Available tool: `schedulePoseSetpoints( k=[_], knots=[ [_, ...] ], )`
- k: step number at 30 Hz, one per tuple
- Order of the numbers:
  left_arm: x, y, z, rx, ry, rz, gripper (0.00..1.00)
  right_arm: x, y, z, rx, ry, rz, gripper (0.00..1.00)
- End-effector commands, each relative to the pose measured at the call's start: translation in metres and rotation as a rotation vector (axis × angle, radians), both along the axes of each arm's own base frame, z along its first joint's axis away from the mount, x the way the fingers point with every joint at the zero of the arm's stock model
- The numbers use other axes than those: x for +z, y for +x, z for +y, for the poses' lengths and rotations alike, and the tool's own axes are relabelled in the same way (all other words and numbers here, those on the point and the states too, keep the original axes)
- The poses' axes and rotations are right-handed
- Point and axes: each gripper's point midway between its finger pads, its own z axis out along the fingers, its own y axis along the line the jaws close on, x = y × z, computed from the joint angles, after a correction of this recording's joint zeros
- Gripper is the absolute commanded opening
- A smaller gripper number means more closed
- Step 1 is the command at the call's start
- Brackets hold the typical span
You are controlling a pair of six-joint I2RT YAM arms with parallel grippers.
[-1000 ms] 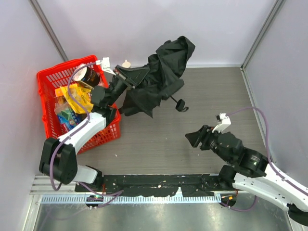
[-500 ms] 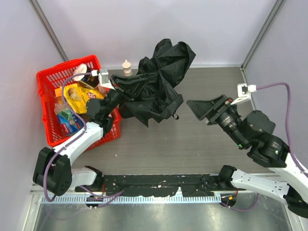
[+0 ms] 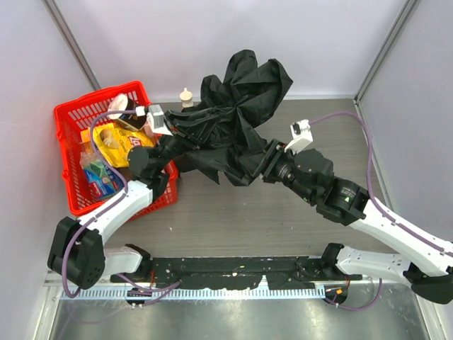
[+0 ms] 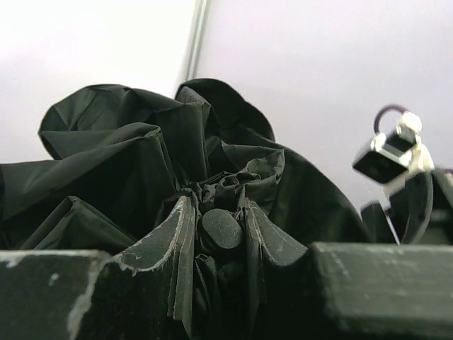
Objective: Put away the umbrella
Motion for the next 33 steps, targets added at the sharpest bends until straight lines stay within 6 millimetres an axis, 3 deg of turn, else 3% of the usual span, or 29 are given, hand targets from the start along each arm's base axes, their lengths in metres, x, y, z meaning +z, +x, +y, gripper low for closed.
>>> schedulePoseSetpoints(
  k=[1,2,3,4,5,6,7,9,14,17,20,24,26,29,32,33],
  knots=[
    [0.058,-0.006,0.031,0.169,-0.108,-0.135,0.0,-0.06,-0.008,-0.021,-0.038,-0.102,0.089,0.39],
    [0.06,-0.004,0.036,0.191,-0.118,-0.129,0.0,-0.086,-0.015,-0.033,-0.05,-0.141,0.124,0.35],
    [0.06,-0.003,0.038,0.207,-0.121,-0.127,0.0,-0.089,-0.021,-0.049,-0.078,-0.126,0.119,0.33],
    [0.06,0.0,0.041,0.225,-0.126,-0.118,0.0,-0.116,-0.026,-0.06,-0.098,-0.171,0.162,0.33],
    [0.061,-0.001,0.042,0.237,-0.122,-0.127,0.0,-0.112,-0.03,-0.076,-0.129,-0.148,0.137,0.34],
    [0.06,0.0,0.041,0.24,-0.112,-0.132,0.0,-0.125,-0.035,-0.087,-0.141,-0.171,0.15,0.35],
    [0.06,0.001,0.041,0.244,-0.106,-0.131,0.0,-0.119,-0.037,-0.097,-0.161,-0.146,0.129,0.35],
    [0.059,0.0,0.039,0.235,-0.093,-0.134,0.0,-0.117,-0.042,-0.103,-0.15,-0.145,0.108,0.38],
    [0.054,0.005,0.038,0.25,-0.073,-0.113,0.0,-0.05,-0.054,-0.063,0.097,-0.113,-0.078,0.54],
    [0.054,0.004,0.04,0.255,-0.073,-0.106,0.0,-0.03,-0.049,-0.054,0.118,-0.137,-0.118,0.6],
    [0.053,0.003,0.042,0.263,-0.077,-0.097,0.0,-0.024,-0.042,-0.051,0.076,-0.086,-0.097,0.6],
    [0.055,0.004,0.049,0.285,-0.108,-0.072,0.0,-0.026,-0.049,-0.032,0.134,0.03,-0.047,0.47],
    [0.057,0.005,0.05,0.281,-0.126,-0.06,0.0,-0.032,-0.049,-0.032,0.123,0.068,-0.031,0.41],
    [0.057,0.007,0.054,0.304,-0.164,-0.034,0.0,-0.033,-0.047,-0.035,0.091,0.136,-0.013,0.22],
    [0.052,0.033,0.08,0.413,-0.309,0.146,0.0,-0.013,-0.077,-0.022,0.289,0.184,-0.144,0.15],
    [0.051,0.04,0.085,0.428,-0.348,0.229,0.0,-0.014,-0.098,-0.016,0.436,0.137,-0.255,0.07]
  ],
)
